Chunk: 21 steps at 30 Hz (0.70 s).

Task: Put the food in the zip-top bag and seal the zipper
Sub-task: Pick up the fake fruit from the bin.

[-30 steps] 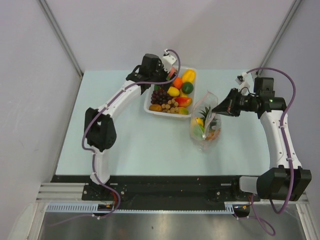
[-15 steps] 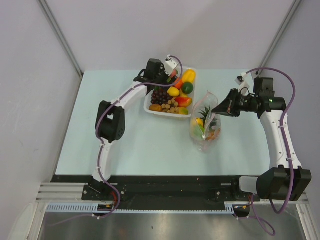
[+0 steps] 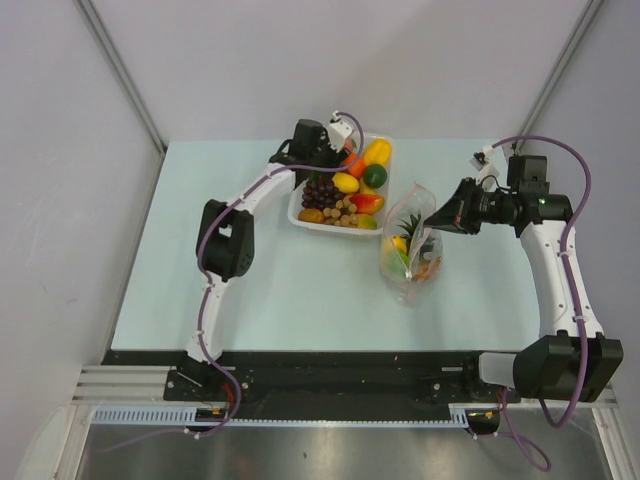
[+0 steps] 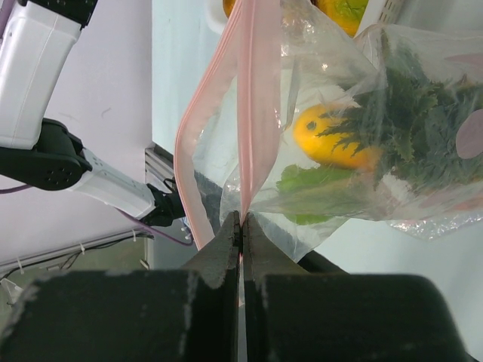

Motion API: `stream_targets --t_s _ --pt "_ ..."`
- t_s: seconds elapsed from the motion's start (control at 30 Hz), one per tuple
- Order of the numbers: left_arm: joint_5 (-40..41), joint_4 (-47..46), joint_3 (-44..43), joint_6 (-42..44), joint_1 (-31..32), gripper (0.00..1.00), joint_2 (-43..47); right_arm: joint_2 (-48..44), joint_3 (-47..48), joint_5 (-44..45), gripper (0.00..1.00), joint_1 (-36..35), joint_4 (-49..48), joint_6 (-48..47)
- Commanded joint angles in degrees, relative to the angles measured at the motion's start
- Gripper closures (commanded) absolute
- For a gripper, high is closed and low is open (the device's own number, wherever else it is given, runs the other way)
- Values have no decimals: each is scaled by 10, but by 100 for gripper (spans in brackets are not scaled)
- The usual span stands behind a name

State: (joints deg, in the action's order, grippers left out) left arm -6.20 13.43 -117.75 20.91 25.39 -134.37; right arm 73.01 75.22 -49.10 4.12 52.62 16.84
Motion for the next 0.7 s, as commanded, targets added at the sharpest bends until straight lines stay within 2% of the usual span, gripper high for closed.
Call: stream_targets --t_s 0.0,0.23,0.37,0.5,0.67 --pt "-21 12 -24 -22 -10 40 52 -13 7 0 100 -1 -1 -7" --pt "-74 15 33 -38 -10 56 168 -16 -2 -1 100 -4 -15 -1" --pt "-140 48 31 -87 1 58 228 -17 -2 2 100 -8 -17 -2" --pt "-215 77 49 -131 61 55 291 -18 -2 9 100 -13 -17 -2" --pt "-235 51 119 -169 154 53 368 -18 -3 20 100 -14 -15 1"
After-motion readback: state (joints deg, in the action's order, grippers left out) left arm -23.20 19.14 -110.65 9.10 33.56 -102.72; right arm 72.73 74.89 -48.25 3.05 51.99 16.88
